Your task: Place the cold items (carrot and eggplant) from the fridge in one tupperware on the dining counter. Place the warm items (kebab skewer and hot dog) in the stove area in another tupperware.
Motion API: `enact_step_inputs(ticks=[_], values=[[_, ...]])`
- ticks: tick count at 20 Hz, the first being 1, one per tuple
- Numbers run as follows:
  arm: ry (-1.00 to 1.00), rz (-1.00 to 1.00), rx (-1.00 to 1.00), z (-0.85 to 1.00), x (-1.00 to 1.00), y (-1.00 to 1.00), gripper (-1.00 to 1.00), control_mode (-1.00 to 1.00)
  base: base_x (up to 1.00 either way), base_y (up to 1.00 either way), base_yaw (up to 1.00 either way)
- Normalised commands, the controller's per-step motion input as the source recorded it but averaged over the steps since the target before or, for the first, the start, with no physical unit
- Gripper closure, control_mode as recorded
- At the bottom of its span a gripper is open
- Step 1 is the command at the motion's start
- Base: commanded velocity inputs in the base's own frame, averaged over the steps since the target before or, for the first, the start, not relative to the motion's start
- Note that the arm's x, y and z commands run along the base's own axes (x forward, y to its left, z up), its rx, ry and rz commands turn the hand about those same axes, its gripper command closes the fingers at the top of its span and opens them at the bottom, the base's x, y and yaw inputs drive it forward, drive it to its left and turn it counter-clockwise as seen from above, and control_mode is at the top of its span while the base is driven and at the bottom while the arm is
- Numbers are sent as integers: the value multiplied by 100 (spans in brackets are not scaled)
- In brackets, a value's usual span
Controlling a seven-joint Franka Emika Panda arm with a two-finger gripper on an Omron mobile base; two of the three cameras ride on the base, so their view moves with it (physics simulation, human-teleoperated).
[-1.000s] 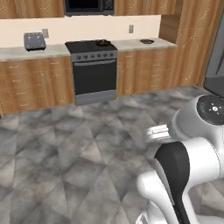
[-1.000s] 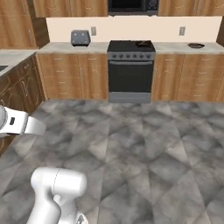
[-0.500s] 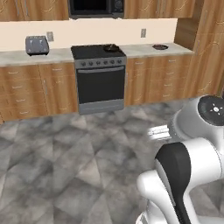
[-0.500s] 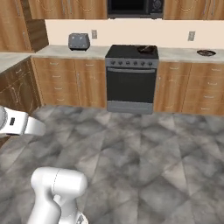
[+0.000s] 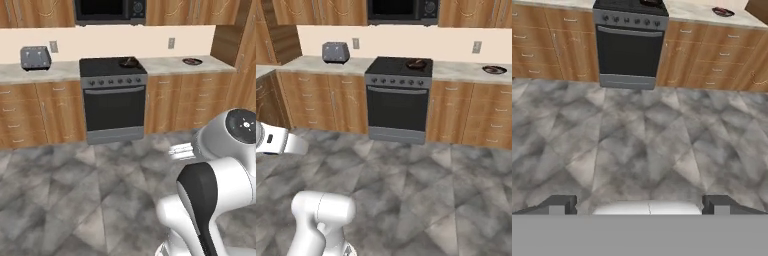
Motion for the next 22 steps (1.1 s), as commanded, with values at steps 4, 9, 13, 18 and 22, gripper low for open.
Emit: enact_step_inputs(ticks=[4, 9, 13, 18, 22], values=[[0, 0, 0, 0, 0, 0, -100, 100, 85, -62, 11], [0, 0, 0, 0, 0, 0, -100, 100, 83, -63, 10], [0, 0, 0, 0, 0, 0, -100, 100, 81, -61, 4], [0, 0, 0, 0, 0, 0, -100, 100, 77, -57, 0], [0, 0, 0, 0, 0, 0, -100, 100, 79, -55, 0]])
